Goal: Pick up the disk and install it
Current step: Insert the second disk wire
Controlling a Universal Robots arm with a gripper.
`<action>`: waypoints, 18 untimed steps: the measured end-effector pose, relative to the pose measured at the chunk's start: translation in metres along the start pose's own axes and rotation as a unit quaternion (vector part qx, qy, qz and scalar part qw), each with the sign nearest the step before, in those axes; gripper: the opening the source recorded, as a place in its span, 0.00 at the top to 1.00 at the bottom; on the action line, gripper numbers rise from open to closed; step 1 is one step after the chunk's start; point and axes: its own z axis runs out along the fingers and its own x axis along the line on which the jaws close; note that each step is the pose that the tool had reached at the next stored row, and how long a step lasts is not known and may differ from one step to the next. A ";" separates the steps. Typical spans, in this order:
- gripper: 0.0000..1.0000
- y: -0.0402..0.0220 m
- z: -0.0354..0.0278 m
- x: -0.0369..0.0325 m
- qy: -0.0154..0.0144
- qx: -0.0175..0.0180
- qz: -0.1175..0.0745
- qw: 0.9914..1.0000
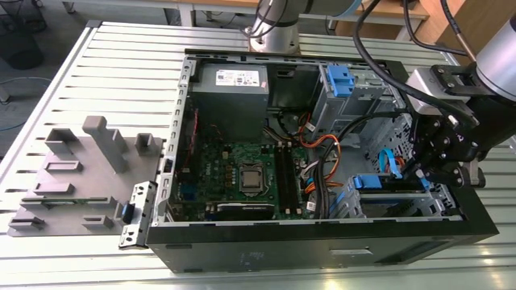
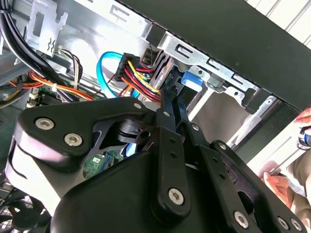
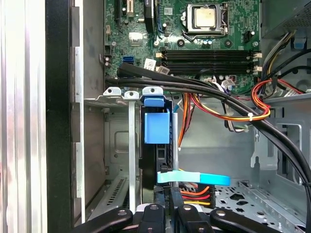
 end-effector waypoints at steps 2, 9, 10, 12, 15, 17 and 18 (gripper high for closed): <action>0.83 0.0000 0.0000 0.0000 0.000 0.000 0.000 1.000; 0.83 0.0000 0.0019 0.0000 0.000 0.000 0.000 1.000; 0.83 0.0000 0.0020 0.0000 0.000 0.000 0.000 1.000; 0.83 0.0000 0.0038 0.0000 0.000 0.000 0.000 1.000; 0.83 0.0000 0.0041 0.0000 0.000 0.000 0.000 1.000; 0.83 0.0000 0.0043 0.0000 0.000 0.000 0.000 1.000; 0.83 0.0000 0.0049 0.0000 0.000 0.000 0.000 1.000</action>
